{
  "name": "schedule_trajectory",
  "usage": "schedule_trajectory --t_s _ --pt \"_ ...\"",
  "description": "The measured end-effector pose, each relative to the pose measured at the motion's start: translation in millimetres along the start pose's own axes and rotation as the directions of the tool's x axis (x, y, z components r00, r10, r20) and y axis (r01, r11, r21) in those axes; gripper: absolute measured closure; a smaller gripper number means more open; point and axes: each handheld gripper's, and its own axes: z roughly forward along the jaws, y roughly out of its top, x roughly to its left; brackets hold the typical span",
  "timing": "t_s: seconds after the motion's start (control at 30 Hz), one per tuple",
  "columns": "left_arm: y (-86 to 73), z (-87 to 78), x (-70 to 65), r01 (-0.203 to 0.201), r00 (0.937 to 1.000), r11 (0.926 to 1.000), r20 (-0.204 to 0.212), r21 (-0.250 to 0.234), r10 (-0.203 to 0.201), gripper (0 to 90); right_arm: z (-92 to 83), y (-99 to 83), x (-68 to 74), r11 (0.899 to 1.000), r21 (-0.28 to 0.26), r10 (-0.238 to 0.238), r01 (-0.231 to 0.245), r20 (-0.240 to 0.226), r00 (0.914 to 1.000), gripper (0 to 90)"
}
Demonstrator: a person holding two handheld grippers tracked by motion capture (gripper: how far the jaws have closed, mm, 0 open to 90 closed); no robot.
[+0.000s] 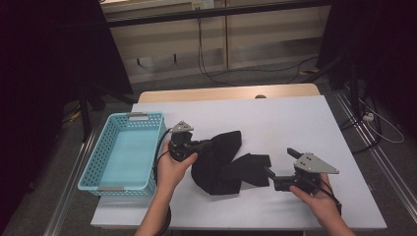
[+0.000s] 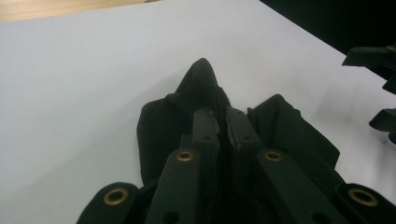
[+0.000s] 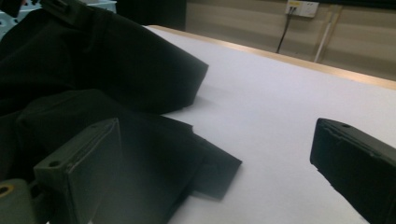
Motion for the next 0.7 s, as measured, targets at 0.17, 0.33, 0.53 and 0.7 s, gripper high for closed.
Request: schedule_trajectory --t_s 0.17,0.33,0.53,0.7 --pt "-3.9 -7.4 10.7 0.018 0.9988 0.9998 -0.045 0.006 -0.018 84.1 5.1 0.7 6.2 0.999 0.026 -0.029 0.03 -0.021 0.9994 1.9" --pt "-8.8 -18.1 21.8 0.046 0.996 0.9989 -0.076 -0.006 -0.046 84.1 9.2 0.8 7.7 0.999 0.035 -0.033 0.035 -0.035 0.9988 1.9" --pt "-11.7 -23.3 24.6 0.037 0.9902 0.9993 -0.135 0.002 -0.036 84.0 12.4 1.1 7.2 0.999 0.042 -0.022 0.023 -0.038 0.9991 2.0" --pt "-14.8 -26.2 27.9 0.04 0.9879 0.9992 -0.15 0.006 -0.039 83.9 13.4 2.0 7.0 0.999 0.036 -0.019 0.02 -0.043 0.9989 1.9"
